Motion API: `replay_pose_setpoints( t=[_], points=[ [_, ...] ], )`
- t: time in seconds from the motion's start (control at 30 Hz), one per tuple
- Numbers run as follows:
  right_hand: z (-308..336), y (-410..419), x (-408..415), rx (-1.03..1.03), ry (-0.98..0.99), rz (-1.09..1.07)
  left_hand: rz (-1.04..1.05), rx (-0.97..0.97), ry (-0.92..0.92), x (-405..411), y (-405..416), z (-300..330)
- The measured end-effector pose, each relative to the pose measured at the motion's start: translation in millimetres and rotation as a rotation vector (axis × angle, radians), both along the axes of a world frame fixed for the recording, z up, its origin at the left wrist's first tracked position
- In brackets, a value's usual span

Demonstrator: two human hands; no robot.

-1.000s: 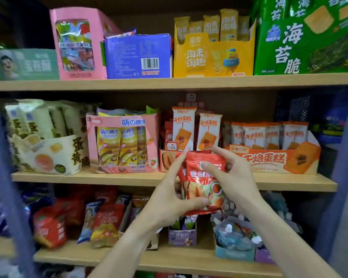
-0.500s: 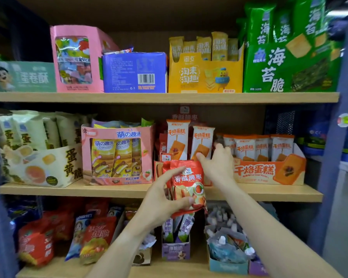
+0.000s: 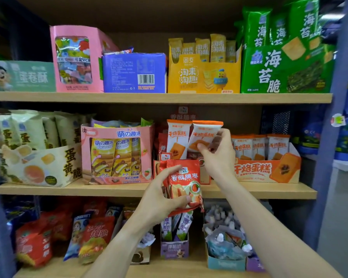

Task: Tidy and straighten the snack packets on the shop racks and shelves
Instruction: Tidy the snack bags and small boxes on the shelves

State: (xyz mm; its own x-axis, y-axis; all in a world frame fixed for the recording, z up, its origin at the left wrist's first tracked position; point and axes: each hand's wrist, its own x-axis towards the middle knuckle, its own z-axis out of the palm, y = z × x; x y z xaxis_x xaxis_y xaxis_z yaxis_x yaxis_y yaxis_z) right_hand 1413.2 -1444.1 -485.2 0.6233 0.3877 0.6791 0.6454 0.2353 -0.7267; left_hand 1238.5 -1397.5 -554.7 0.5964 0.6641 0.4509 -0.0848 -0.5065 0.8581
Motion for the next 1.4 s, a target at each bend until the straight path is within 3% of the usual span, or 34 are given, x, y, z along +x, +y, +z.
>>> replay_pose_setpoints(
  t=[0.13,0.3,0.5,0.83,1.03,1.1,1.17,1.2,1.27,1.33,1.4],
  points=[
    [-0.2,-21.7,2.4,0.148,-0.030,0.000,-0.020,0.005,-0.023,0.7,-0.7,0.5],
    [-5.7,-43.0,38.4,0.213,-0.011,-0.173,-0.046,0.007,-0.056,6.4,-0.6,-1.1],
    [-3.4,-43.6,80.6,0.032,0.015,-0.266,-0.044,0.056,-0.051,14.7,7.0,0.3],
    [0.6,-27.4,91.5,-0.418,-0.112,-0.314,-0.042,-0.002,-0.038,17.4,5.8,-1.1],
    [-4.7,-21.8,88.2,-0.575,-0.194,-0.510,-0.013,0.012,-0.037,15.0,1.7,2.4],
    [-1.8,-24.4,83.0,-0.578,-0.243,-0.600,-0.015,0.008,-0.041,13.7,1.2,1.1],
    [0.8,-27.5,66.7,-0.403,-0.355,-0.693,-0.014,0.011,-0.047,11.9,1.5,-0.1],
    [1.8,-27.4,53.7,-0.295,-0.401,-0.662,-0.011,0.009,-0.050,11.2,1.7,-0.3],
    [6.0,-19.4,24.9,-0.193,-0.389,-0.398,-0.007,-0.002,-0.066,9.7,1.2,-0.8],
    [10.7,-4.6,-0.3,-0.238,-0.293,-0.119,0.002,-0.007,-0.094,7.8,-0.1,-1.7],
    [13.9,10.9,-16.3,-0.286,-0.285,-0.023,0.021,-0.002,-0.109,4.5,-1.0,-1.2]
  ],
)
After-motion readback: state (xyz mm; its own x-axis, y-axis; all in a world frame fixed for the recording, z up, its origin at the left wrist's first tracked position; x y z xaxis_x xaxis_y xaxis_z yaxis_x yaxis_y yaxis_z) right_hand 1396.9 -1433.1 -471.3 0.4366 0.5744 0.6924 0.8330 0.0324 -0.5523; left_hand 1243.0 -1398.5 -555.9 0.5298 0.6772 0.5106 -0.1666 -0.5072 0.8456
